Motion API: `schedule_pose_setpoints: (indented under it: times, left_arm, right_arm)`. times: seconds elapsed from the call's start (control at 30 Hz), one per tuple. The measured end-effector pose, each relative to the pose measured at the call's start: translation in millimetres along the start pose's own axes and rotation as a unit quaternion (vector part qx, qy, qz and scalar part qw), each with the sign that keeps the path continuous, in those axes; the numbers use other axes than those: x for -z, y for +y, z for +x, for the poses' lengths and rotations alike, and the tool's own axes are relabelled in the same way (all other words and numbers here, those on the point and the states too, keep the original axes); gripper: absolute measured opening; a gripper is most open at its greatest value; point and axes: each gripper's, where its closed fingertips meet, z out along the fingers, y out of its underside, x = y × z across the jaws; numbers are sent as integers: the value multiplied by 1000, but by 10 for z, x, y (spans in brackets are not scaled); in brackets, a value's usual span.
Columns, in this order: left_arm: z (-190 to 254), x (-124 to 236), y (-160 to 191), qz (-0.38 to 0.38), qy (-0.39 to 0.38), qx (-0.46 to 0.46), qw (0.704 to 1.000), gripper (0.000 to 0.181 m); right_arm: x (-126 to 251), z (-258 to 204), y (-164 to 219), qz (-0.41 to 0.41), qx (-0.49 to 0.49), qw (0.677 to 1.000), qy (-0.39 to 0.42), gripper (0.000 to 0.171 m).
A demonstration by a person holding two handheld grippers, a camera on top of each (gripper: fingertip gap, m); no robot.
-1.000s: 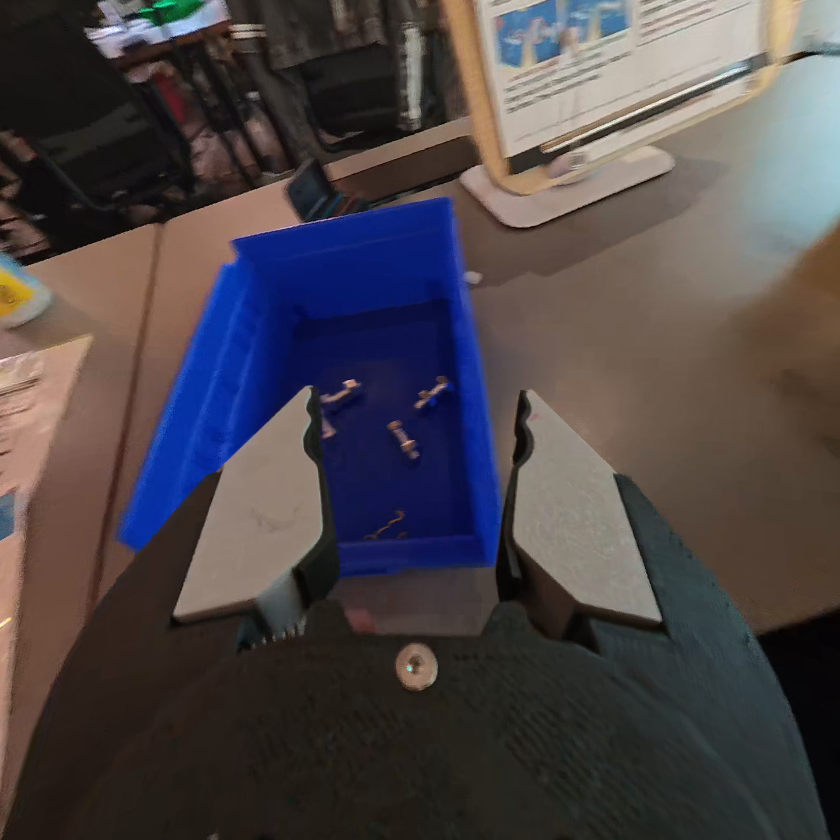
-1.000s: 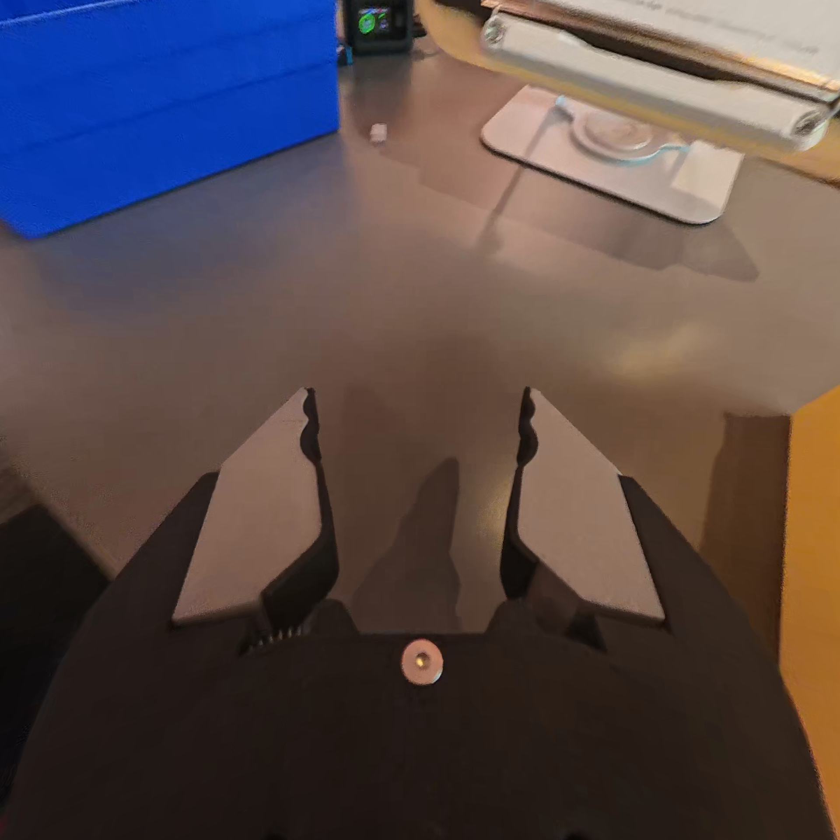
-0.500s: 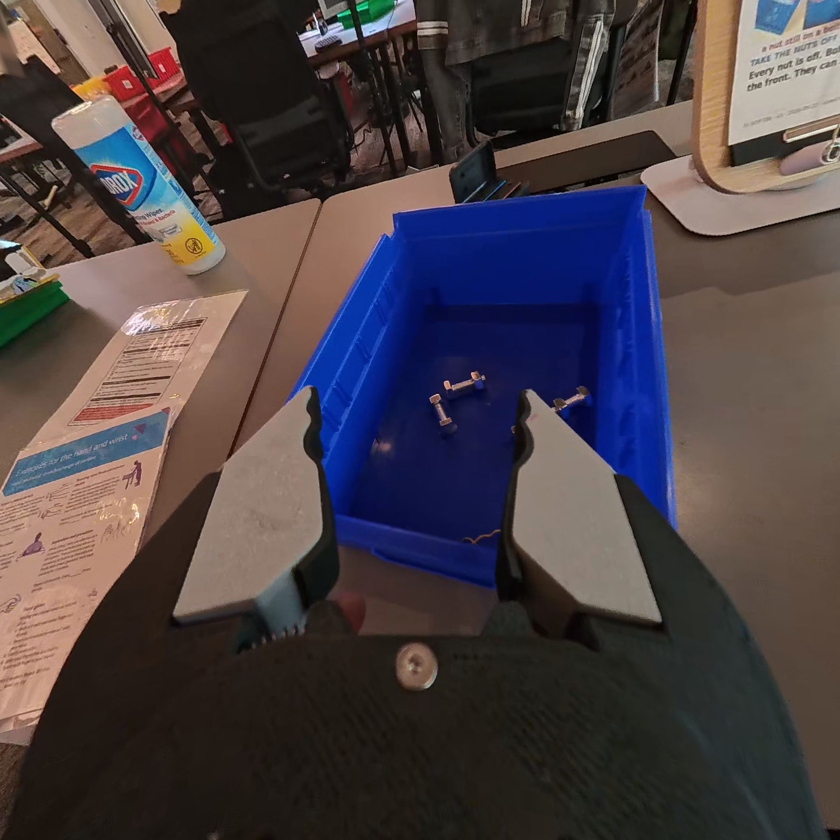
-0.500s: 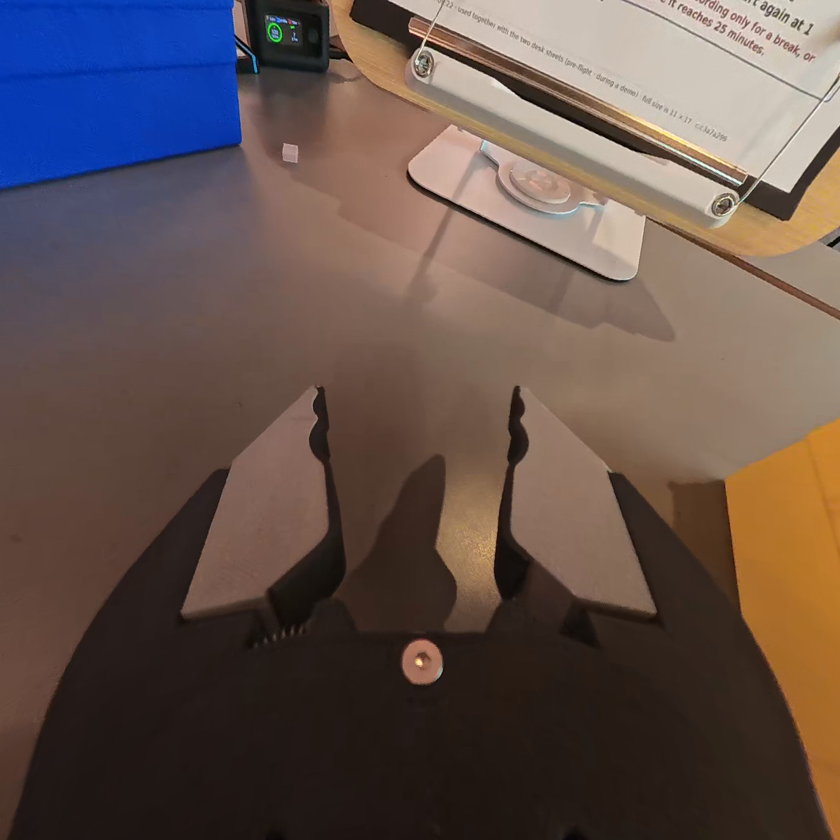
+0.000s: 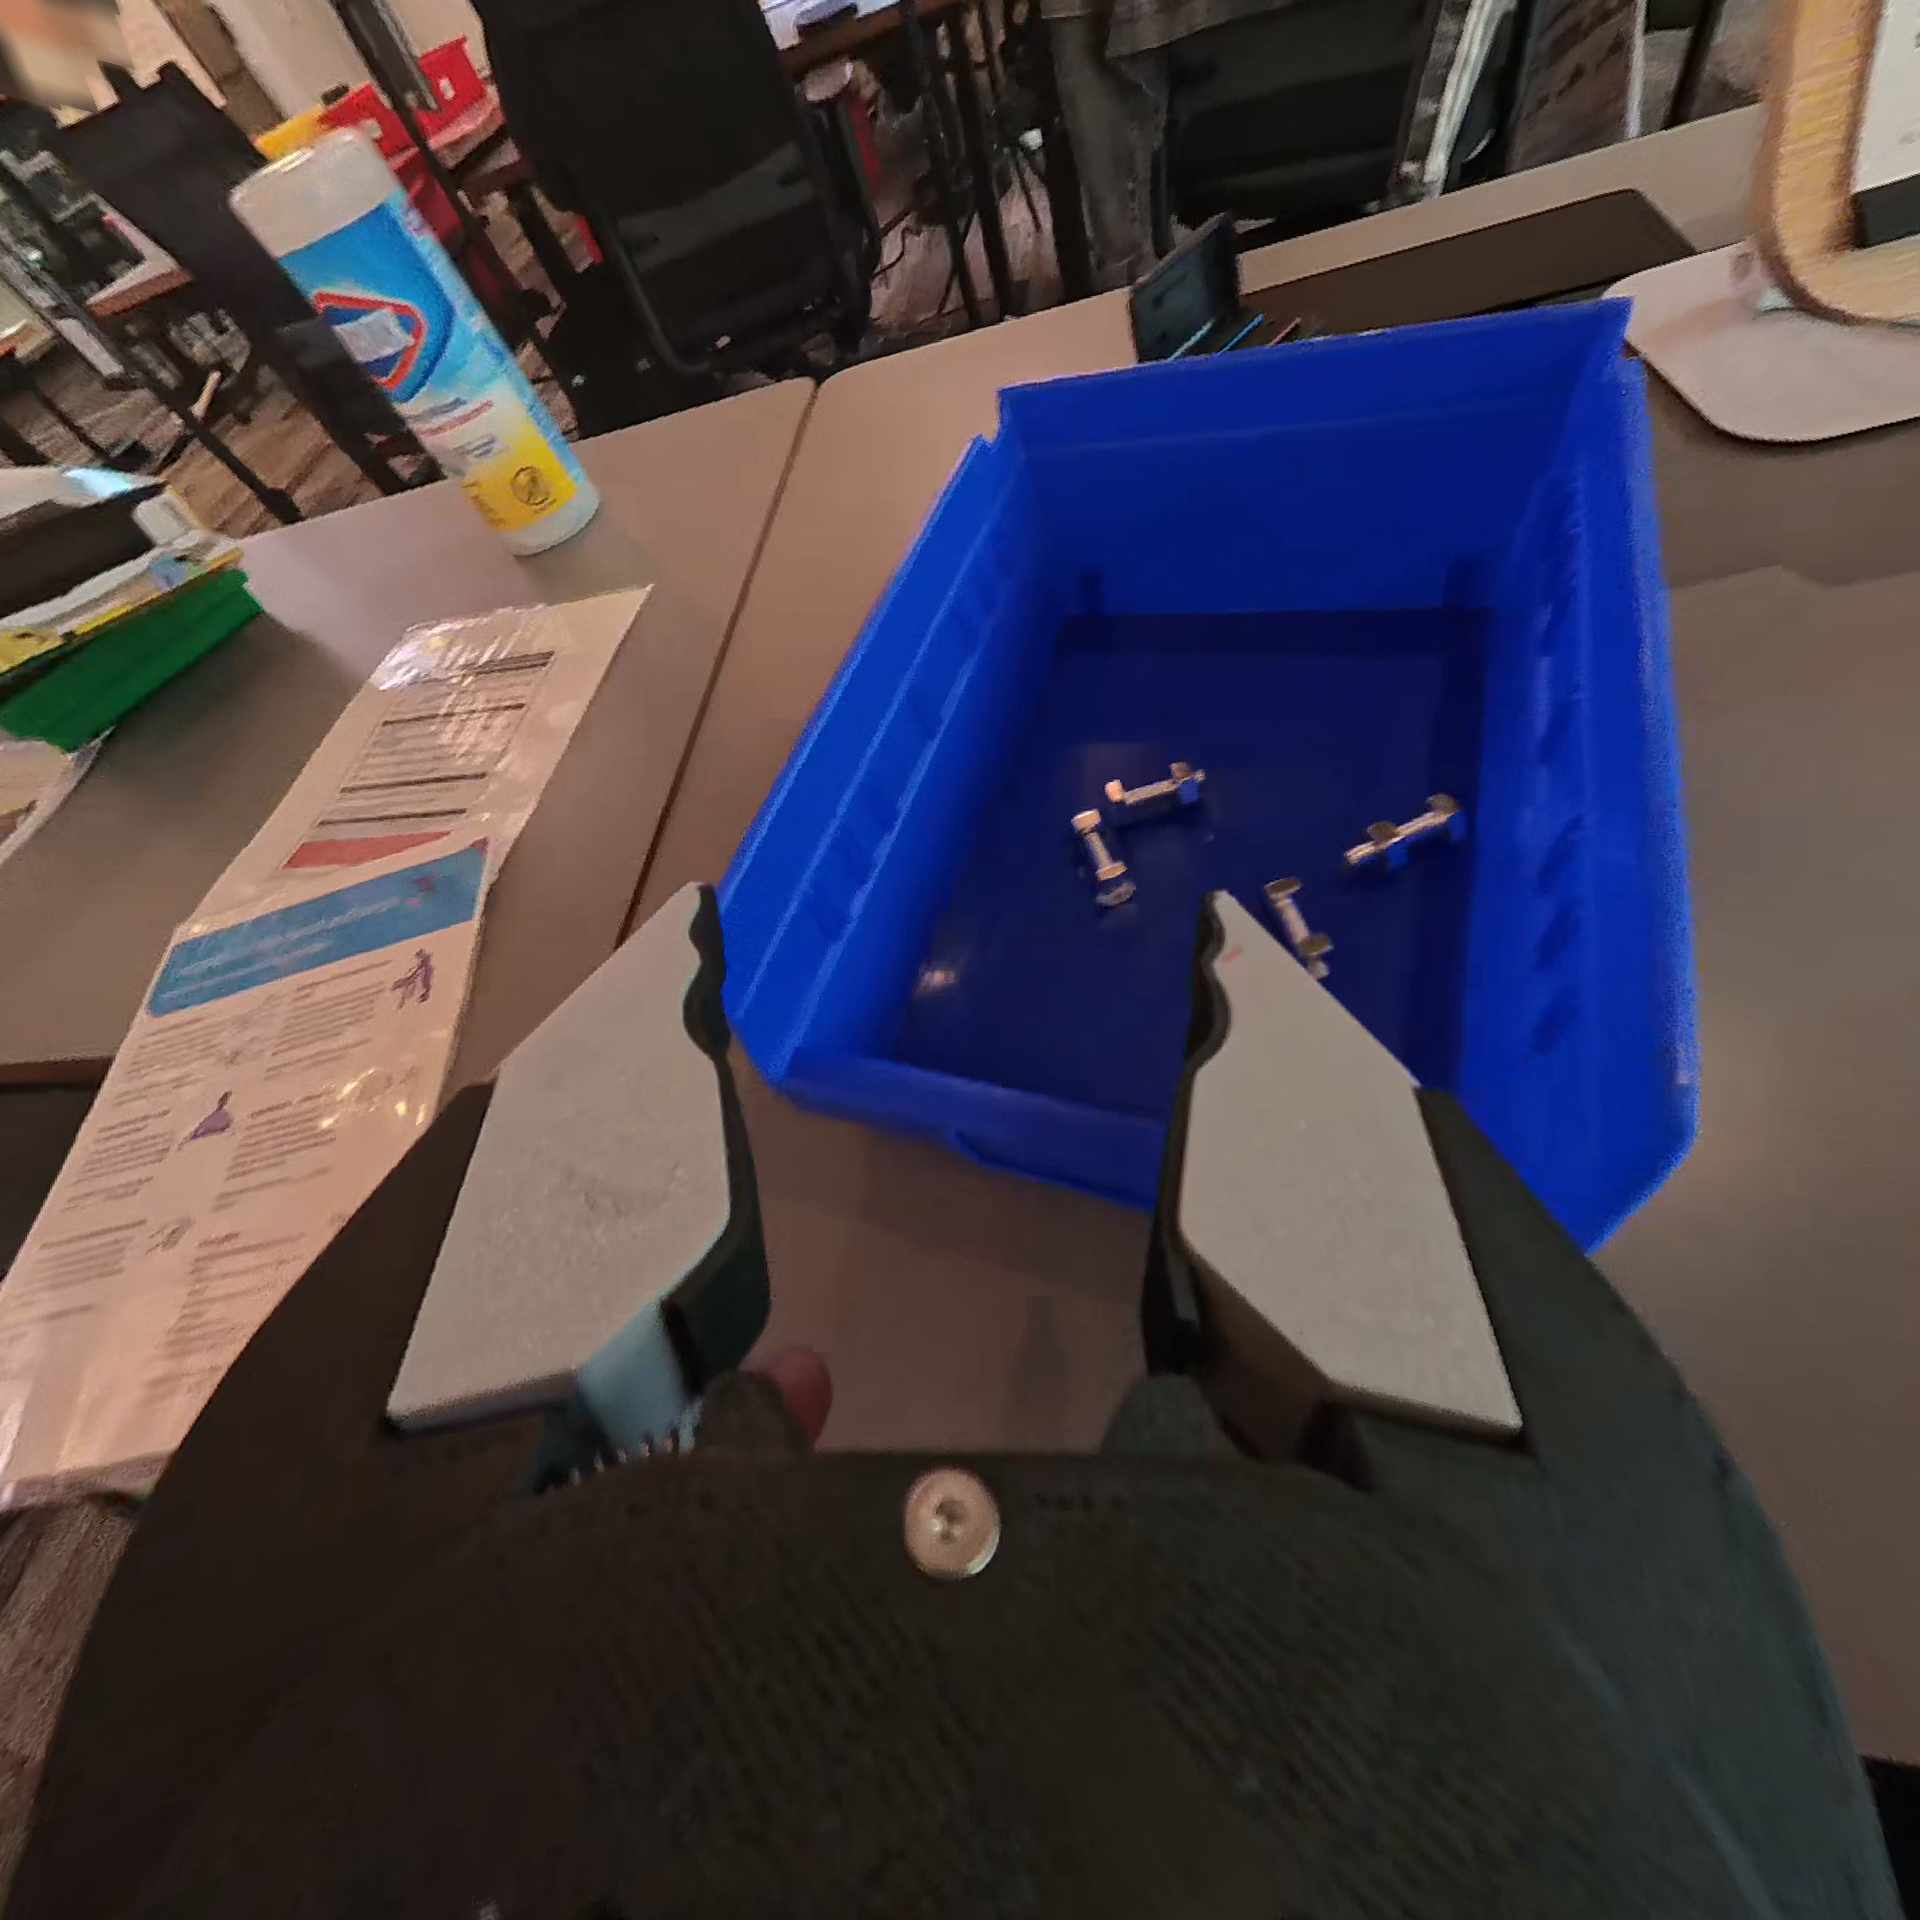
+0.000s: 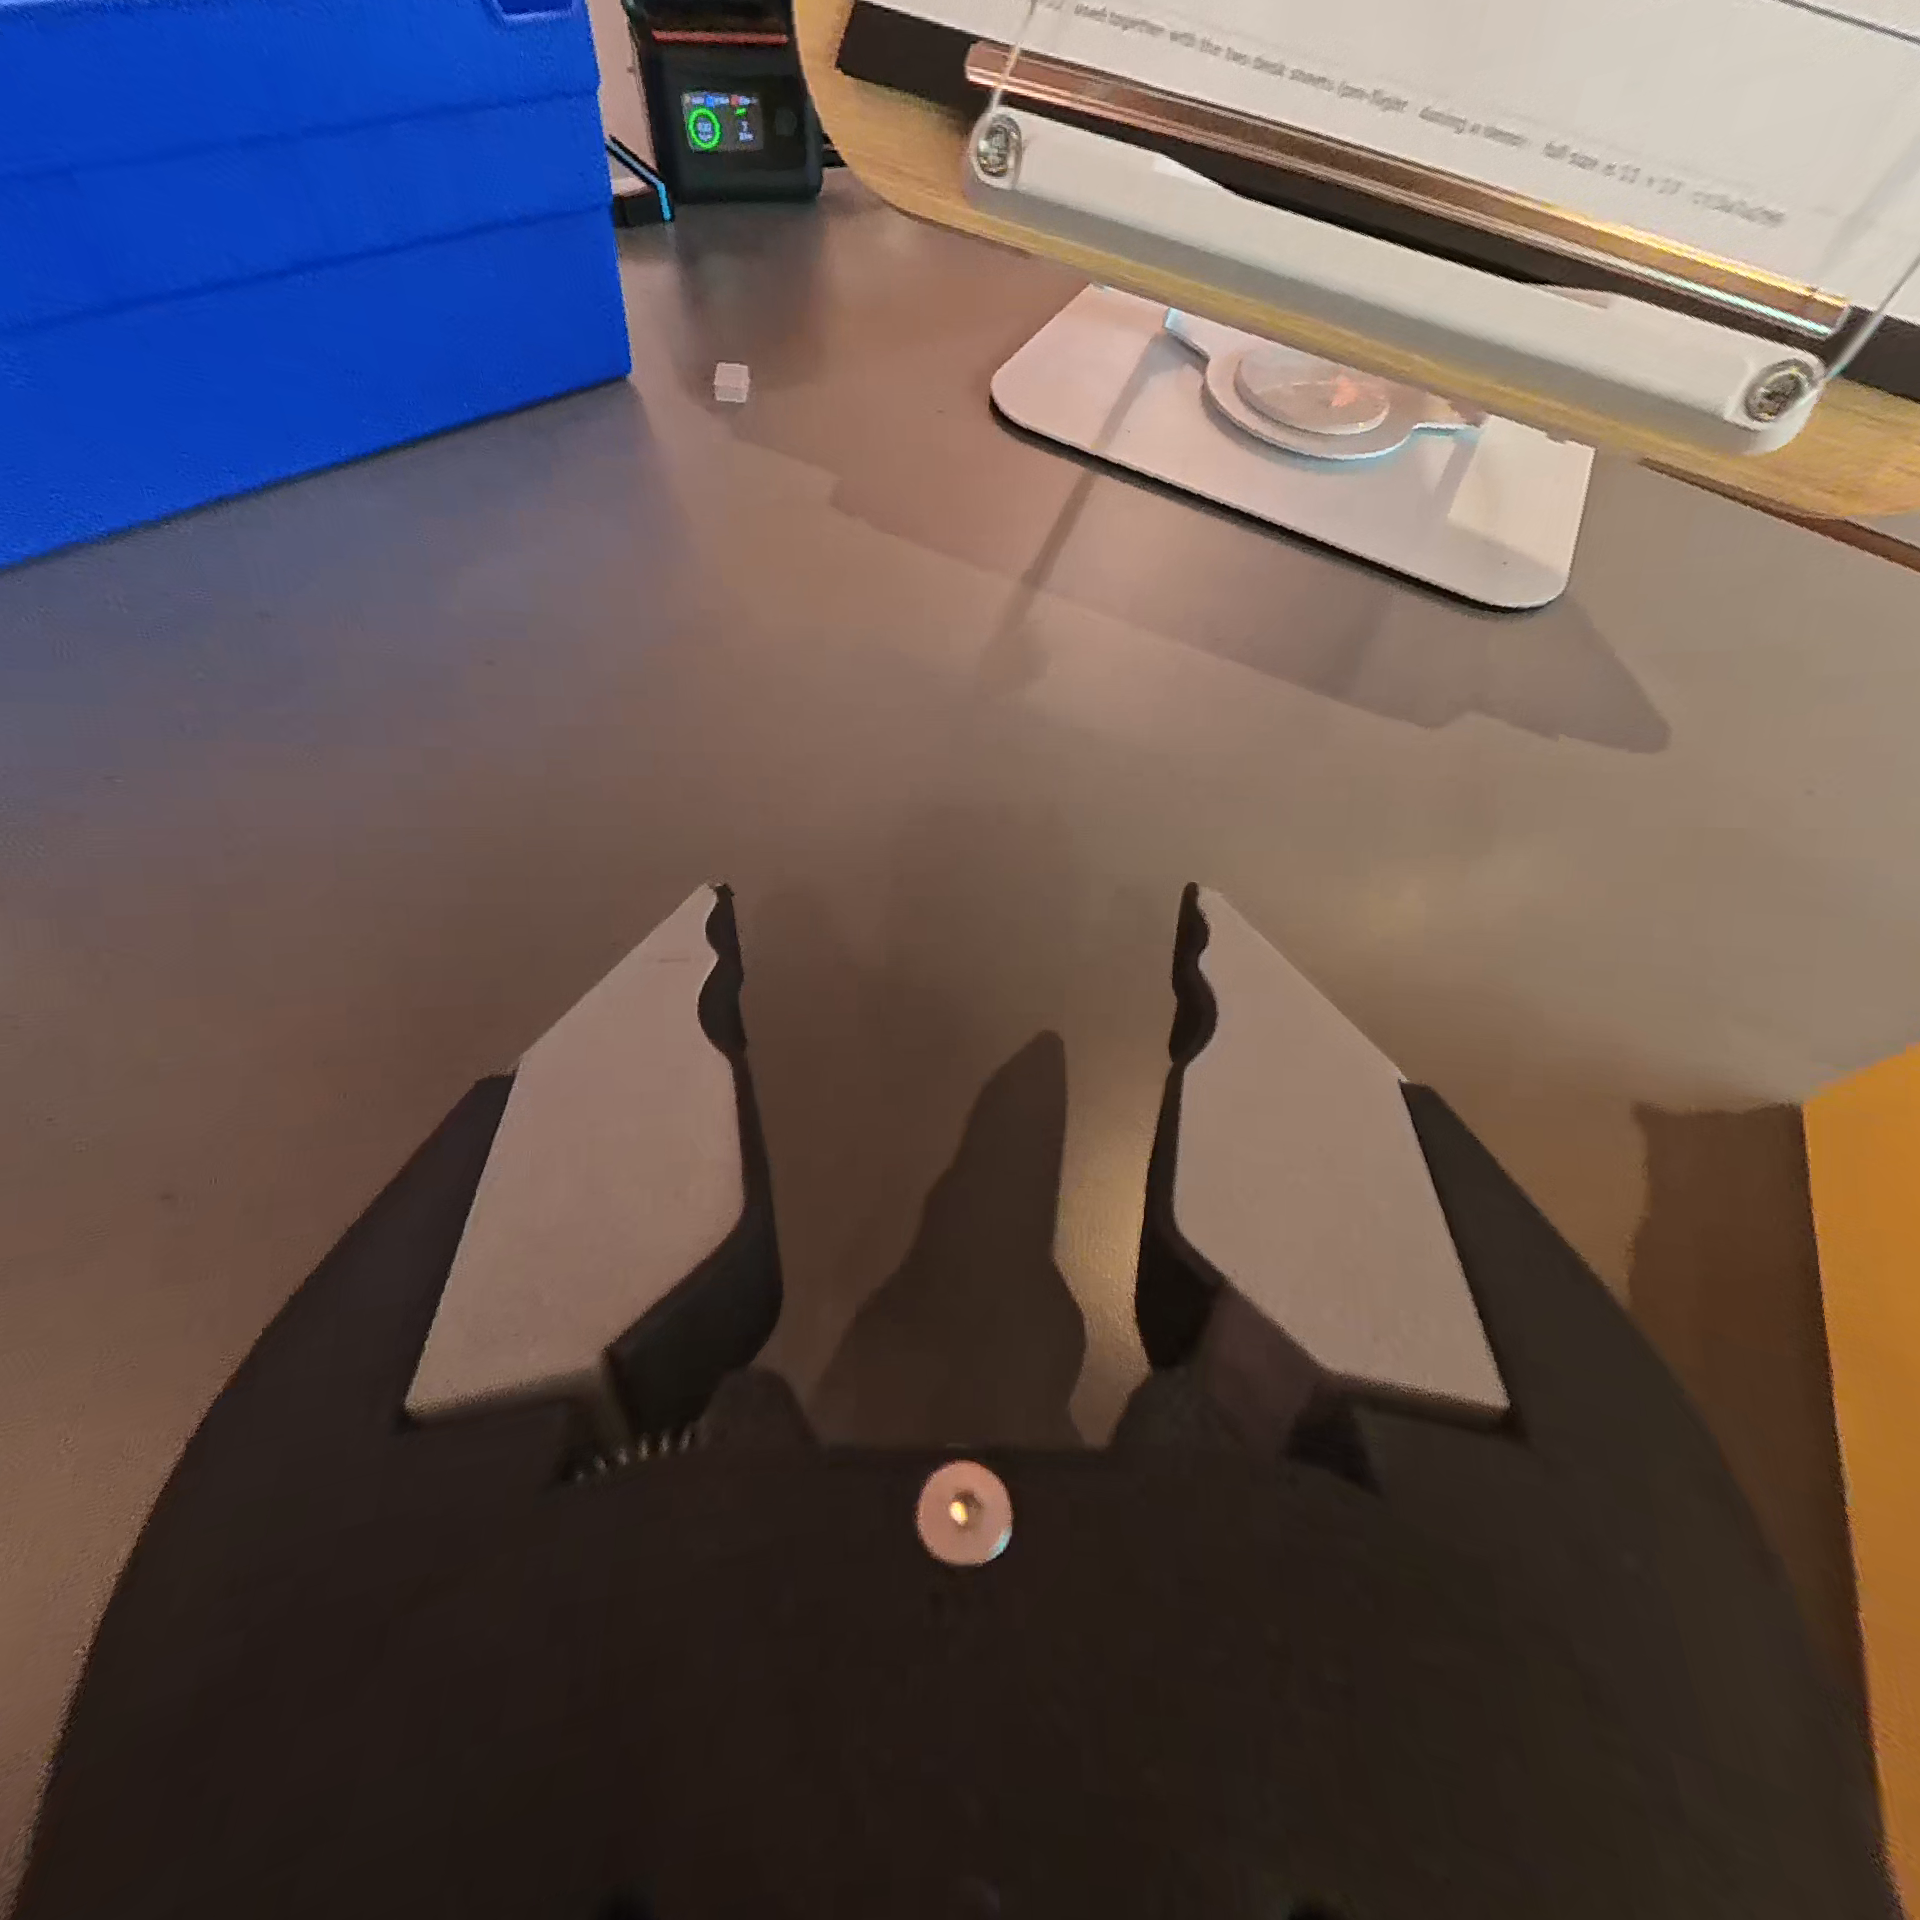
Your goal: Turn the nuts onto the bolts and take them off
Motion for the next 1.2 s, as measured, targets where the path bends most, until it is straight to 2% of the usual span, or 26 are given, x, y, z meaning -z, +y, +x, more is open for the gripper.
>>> schedule_pose_setpoints:
  times: [0.3, 0.47, 0.77, 1.2]
  left_arm:
    - [-511, 404, 238, -3, -51, 31, 998, 89]
    - [-741, 463, 326, -11, -96, 37, 995, 84]
    - [-637, 328, 305, -16, -91, 25, 995, 84]
    - [-558, 378, 211, -4, -83, 20, 996, 84]
  right_arm:
    - [-68, -160, -36, -1, 10, 999, -41, 77]
    - [-72, -178, -33, -2, 13, 999, -47, 78]
    - [-30, -147, -54, 11, 4, 999, -41, 75]
    - [-39, -195, -26, 0, 39, 999, -28, 72]
